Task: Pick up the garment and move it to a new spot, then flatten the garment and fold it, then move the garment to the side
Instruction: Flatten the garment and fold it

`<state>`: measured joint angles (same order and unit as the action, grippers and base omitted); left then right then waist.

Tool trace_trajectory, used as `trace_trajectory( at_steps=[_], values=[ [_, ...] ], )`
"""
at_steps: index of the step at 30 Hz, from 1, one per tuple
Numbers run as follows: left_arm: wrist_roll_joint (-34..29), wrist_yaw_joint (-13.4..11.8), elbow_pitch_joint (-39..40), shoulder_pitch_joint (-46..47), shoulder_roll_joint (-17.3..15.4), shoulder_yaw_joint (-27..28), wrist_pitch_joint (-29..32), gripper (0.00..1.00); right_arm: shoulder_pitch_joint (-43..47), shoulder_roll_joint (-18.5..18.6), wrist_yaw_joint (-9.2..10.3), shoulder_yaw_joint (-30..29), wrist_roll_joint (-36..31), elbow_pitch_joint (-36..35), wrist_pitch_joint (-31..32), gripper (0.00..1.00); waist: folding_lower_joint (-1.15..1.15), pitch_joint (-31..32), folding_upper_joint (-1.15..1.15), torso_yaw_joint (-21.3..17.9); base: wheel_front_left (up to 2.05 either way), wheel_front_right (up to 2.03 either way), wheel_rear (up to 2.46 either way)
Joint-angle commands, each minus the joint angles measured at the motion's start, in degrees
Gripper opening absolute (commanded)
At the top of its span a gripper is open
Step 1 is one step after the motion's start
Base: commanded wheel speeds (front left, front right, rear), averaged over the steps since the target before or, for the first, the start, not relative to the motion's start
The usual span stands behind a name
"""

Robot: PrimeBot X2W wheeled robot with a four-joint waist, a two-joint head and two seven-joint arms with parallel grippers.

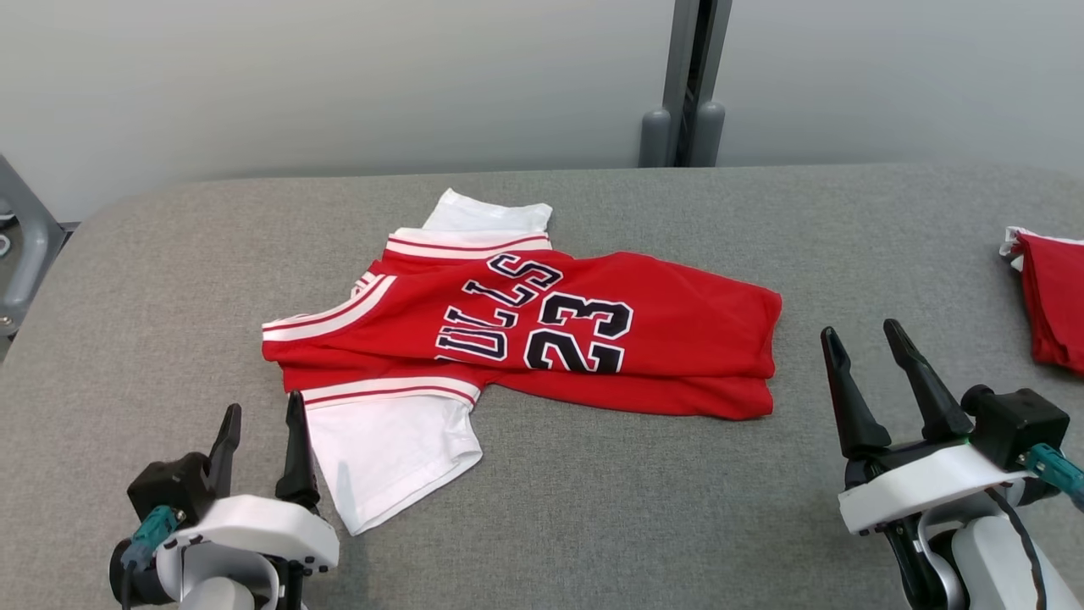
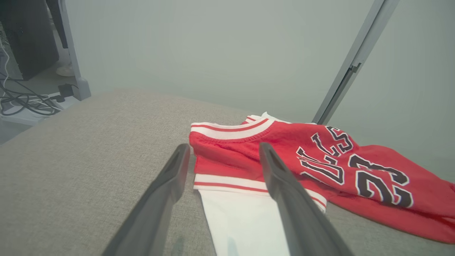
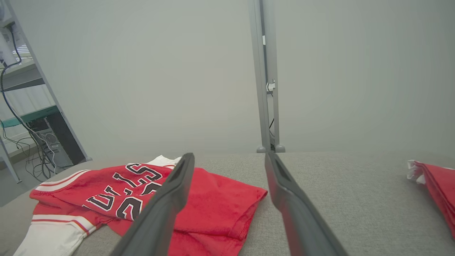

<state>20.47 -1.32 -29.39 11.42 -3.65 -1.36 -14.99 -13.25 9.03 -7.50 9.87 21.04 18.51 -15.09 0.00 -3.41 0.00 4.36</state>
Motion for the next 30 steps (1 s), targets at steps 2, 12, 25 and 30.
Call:
trace_trajectory(
  at_steps=[2,12,25,30],
  values=[
    [-0.22,-0.53,2.66,-1.90,0.14,0.01,-0.21,1.00,0.79,-0.08,0.03,-0.66,-0.26,-1.07,-0.10,1.00,0.00,0.60,0.00,0.25,0.00,0.00,0.00],
    [1.68,-0.61,8.88,-7.20,0.58,-3.21,-0.21,1.00,1.44,-0.14,0.03,-0.50,-0.81,-2.36,-0.10,1.00,0.00,0.63,0.00,0.30,0.00,0.00,0.00],
    [10.51,-2.47,-5.85,-3.15,0.58,-9.56,0.86,1.00,0.60,-0.44,0.03,0.22,-0.98,-1.98,-0.09,1.00,0.00,-0.90,0.00,-1.28,0.00,0.00,0.00],
    [13.16,-3.90,-9.28,-1.29,0.60,-9.66,0.63,1.00,0.27,-0.38,0.03,0.09,-0.95,-2.07,-0.09,1.00,0.00,-1.54,0.00,-1.84,0.00,0.00,0.00]
  ],
)
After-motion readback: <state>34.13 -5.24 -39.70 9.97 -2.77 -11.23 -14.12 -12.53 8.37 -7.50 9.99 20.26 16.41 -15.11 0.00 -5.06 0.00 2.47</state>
